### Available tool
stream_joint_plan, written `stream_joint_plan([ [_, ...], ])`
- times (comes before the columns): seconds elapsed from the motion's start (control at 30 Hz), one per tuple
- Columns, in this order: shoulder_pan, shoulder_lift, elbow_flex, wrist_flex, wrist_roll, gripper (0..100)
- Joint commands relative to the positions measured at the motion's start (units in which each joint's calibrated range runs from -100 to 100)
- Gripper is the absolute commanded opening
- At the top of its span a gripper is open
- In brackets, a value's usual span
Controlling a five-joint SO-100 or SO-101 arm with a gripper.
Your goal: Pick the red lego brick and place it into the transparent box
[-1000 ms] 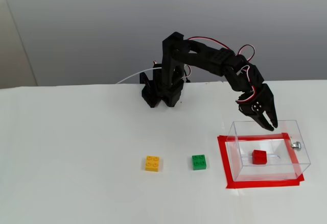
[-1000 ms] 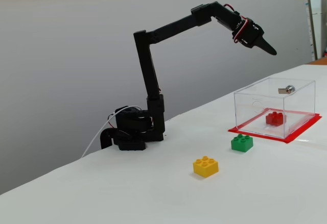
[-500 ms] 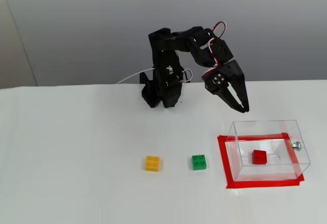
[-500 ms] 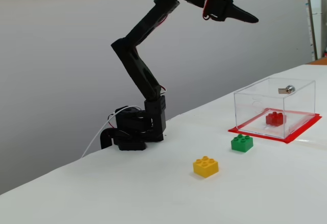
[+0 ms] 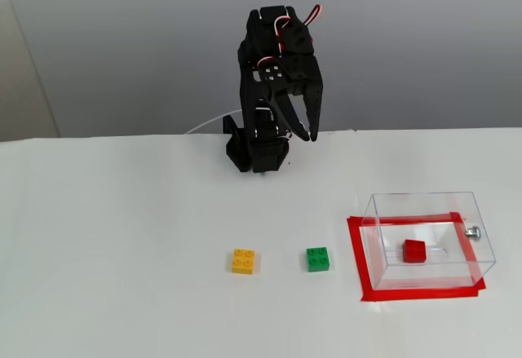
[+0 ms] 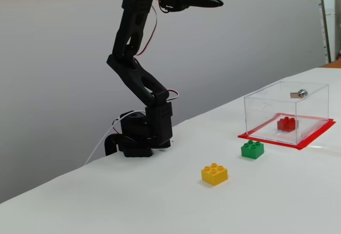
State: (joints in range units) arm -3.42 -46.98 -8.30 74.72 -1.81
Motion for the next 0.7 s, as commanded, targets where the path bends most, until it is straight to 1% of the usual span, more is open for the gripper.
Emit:
stream_joint_plan([
  [0.0,2.1,-2.7,2.3,3.1,-0.2,1],
  [0.17,4.2,-10.4,14.2,2.8,0.0,1],
  [0.47,4.3,-27.1,33.6,1.3,0.2,1],
  [0.67,4.3,-38.6,49.4,-4.2,0.2,1],
])
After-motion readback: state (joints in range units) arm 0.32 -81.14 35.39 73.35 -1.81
